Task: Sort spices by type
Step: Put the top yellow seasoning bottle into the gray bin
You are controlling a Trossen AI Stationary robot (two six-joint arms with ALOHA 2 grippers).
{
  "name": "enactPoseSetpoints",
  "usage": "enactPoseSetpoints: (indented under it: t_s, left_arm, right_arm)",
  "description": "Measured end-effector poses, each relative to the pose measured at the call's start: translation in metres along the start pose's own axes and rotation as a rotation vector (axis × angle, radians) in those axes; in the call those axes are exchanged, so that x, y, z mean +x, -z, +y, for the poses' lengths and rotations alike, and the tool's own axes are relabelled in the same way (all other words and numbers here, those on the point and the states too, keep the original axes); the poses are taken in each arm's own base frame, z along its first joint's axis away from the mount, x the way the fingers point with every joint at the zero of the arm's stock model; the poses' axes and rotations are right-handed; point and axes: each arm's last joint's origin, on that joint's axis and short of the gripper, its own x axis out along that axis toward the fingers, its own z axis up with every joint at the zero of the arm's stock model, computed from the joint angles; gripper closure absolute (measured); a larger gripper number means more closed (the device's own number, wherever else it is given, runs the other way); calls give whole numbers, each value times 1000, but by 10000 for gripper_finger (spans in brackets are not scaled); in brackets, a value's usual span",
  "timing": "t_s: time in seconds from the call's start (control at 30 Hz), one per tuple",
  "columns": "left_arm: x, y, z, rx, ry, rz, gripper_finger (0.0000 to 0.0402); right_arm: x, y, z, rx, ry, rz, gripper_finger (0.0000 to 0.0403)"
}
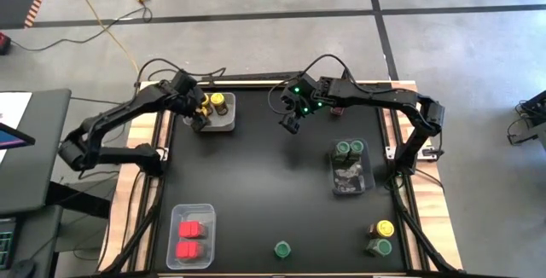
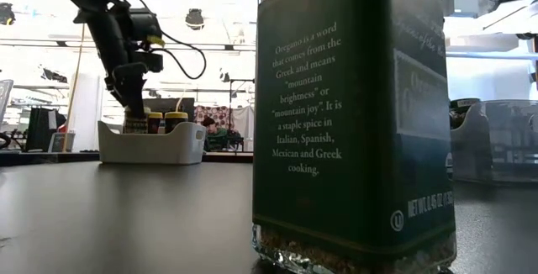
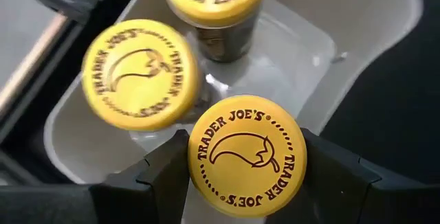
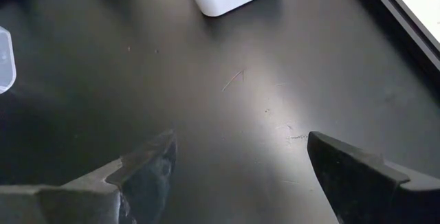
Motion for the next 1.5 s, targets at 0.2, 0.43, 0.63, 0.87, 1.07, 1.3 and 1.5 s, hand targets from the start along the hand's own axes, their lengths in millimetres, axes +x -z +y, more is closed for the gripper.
enactPoseSetpoints:
  t_s: [0.2,0.43,0.63,0.87,1.07,1.3,1.5]
  left_arm:
    - [0,-1,1,-20,-35,-5,171]
    - [0,-1,1,-28,-36,-7,171]
    - [0,-2,1,-25,-36,-10,171]
    - [0,-5,1,-27,-16,-45,171]
    - [0,-4,1,-51,-14,-36,171]
    - [0,-3,0,-54,11,-32,149]
    - [0,-3,0,-55,10,-34,126]
  right_arm:
    - [0,0,-1,1,2,0,52]
    - [-1,-1,-6,11,10,-3,52]
    - [-1,-1,-6,12,11,-3,52]
    - [-1,-1,-6,12,11,-4,52]
    - [-1,-1,-6,12,11,-4,52]
    - [-1,-1,-6,12,11,-4,52]
    - [-1,-1,-6,12,11,-4,52]
